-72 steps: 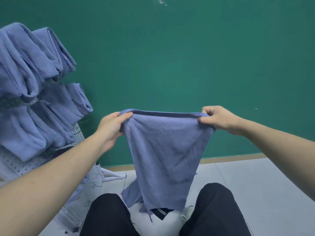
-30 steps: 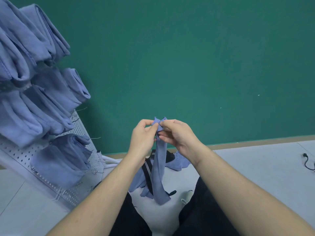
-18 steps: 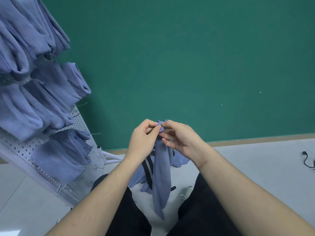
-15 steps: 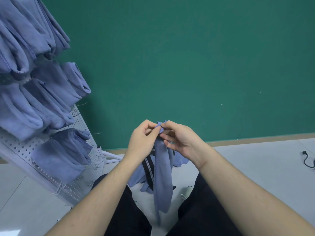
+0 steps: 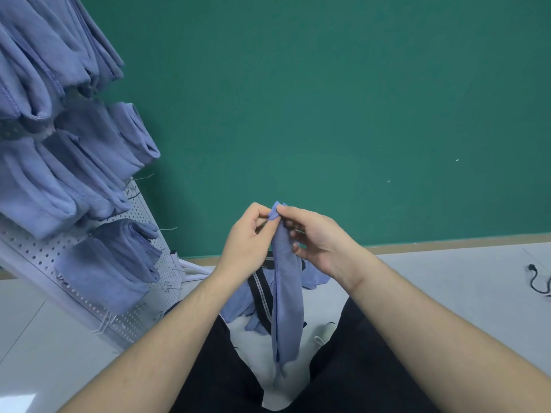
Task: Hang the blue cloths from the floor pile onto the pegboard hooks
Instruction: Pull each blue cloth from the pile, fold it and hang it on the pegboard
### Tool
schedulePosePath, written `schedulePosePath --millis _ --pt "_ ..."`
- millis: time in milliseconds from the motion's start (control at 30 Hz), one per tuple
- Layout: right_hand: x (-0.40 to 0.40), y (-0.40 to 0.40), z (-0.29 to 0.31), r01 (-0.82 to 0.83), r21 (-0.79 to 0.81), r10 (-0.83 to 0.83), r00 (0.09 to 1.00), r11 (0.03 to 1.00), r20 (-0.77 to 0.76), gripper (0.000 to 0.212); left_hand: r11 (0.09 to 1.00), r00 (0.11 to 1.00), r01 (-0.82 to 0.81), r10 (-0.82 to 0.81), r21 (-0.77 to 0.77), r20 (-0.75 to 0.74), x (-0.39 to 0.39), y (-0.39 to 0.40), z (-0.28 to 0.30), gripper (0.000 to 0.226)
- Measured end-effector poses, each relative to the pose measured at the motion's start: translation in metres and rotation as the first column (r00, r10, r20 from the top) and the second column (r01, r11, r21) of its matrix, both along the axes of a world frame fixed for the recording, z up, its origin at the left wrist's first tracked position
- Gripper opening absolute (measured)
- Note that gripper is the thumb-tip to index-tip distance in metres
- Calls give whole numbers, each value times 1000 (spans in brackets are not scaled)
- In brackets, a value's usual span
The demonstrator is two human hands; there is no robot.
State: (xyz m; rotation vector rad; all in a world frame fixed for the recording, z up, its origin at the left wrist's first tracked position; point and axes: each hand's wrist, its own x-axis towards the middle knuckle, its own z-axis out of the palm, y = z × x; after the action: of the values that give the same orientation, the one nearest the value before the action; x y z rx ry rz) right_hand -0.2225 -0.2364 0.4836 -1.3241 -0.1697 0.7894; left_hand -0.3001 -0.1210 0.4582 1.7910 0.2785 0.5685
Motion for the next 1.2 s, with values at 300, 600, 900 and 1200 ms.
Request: schedulePosePath --millis 300,600,900,1200 --pt "10 -20 -13 121 -140 -30 852 983 523 15 994 998 19 -24 -103 -52 4 10 11 8" --pt "33 -17 -12 -35 -181 172 527 983 832 34 990 987 133 -136 -38 -88 1 12 15 13" --pt "43 -25 -15 -65 -334 324 468 941 822 23 990 989 136 -133 39 -66 -2 12 16 18" --pt "48 -44 -10 -267 -321 417 582 909 698 33 982 984 165 -158 90 -78 -2 14 15 18"
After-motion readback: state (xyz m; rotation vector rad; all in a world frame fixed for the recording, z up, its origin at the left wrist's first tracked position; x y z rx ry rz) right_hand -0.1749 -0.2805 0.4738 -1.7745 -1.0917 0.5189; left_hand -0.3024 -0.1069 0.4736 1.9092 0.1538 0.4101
